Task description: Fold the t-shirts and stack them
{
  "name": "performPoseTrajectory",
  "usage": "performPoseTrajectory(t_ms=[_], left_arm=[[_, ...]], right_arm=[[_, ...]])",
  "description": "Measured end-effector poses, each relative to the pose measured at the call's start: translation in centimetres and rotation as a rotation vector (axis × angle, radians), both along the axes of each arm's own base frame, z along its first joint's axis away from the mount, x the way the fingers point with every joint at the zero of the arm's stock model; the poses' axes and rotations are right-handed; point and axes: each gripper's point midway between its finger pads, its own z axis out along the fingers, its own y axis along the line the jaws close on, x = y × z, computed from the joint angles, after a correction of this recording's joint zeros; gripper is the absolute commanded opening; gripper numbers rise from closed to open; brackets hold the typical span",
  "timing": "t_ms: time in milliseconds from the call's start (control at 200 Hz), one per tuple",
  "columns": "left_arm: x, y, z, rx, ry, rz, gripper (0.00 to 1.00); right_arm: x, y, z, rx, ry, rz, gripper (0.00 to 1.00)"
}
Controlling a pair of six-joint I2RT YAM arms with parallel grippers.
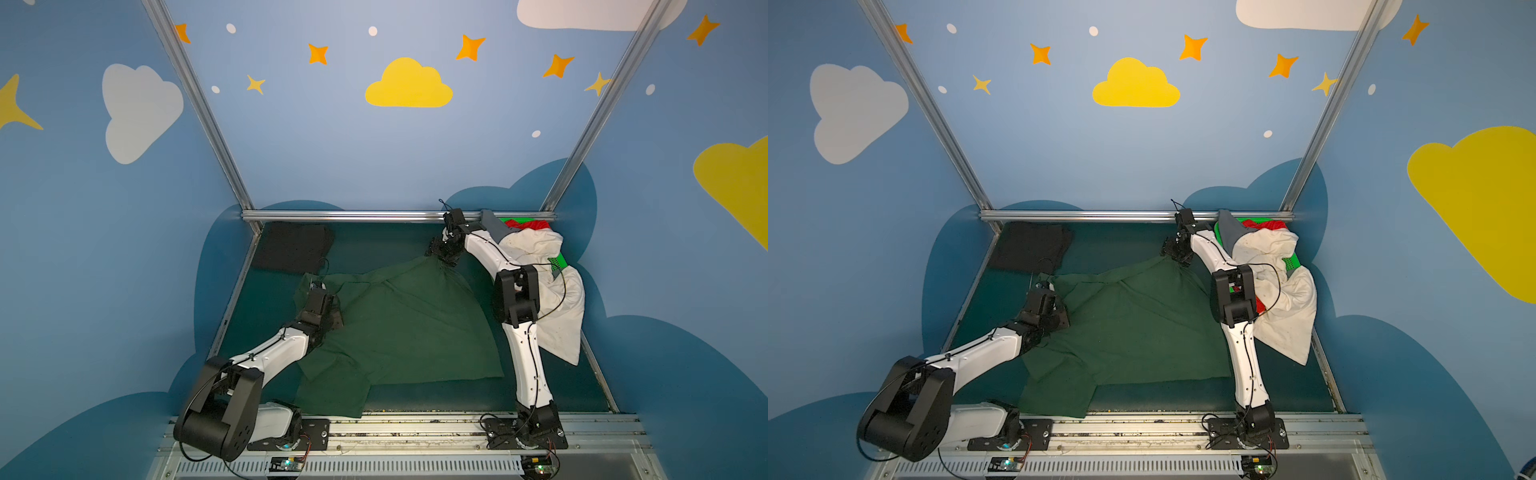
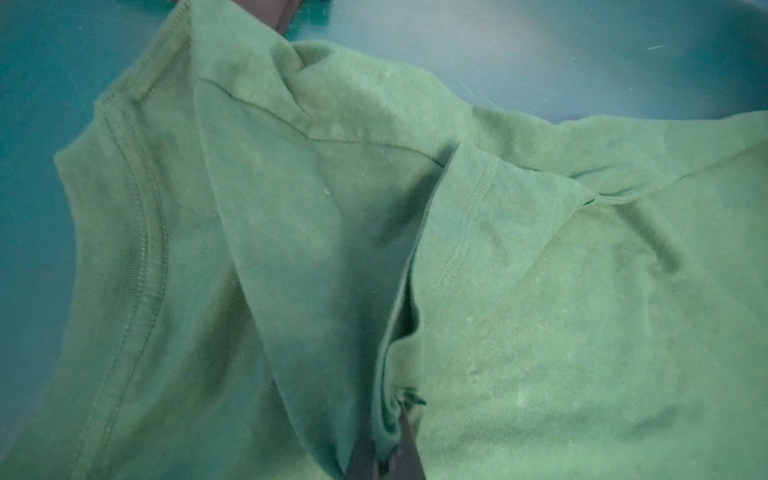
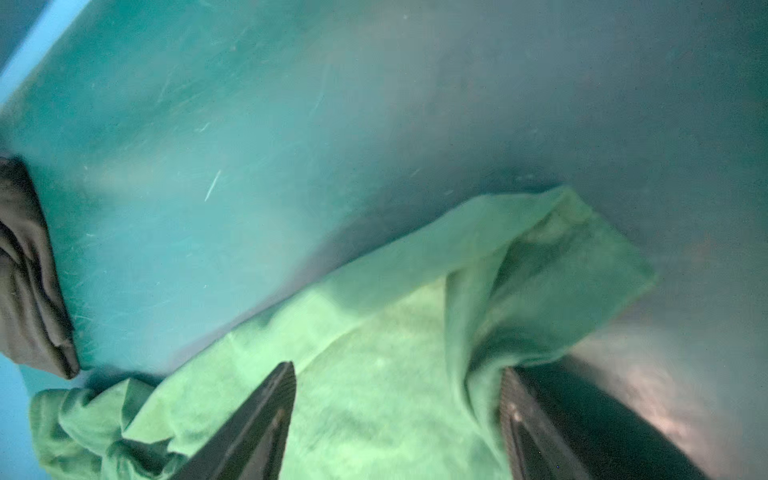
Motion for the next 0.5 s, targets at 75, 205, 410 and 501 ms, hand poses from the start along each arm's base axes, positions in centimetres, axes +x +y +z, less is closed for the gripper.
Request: performPoseTrajectory(t_ms=[75, 205, 410, 501], left_arm=[[-0.1, 0.0, -0.3, 0.002, 0.01, -0.001, 0.04], [0.0, -0.1, -0.5, 0.005, 0.019, -0.003, 0.04], [0.3, -0.2, 0.0, 0.0, 0.013, 0.0, 0.04], [0.3, -0.3, 0.0, -0.006, 0.014, 0.003, 0.04]], right_arm=[[-0.2, -0.8, 0.1, -0.065, -0.004, -0.01, 0.74], [-0.5, -3.6, -0.5, -0.165, 0.02, -0.038, 0.73], [-0.2, -7.6, -0.6, -0.204, 0.049, -0.082, 0.72], [-0.4, -7.3, -0.2, -0.192, 0.047, -0.075, 0.72]])
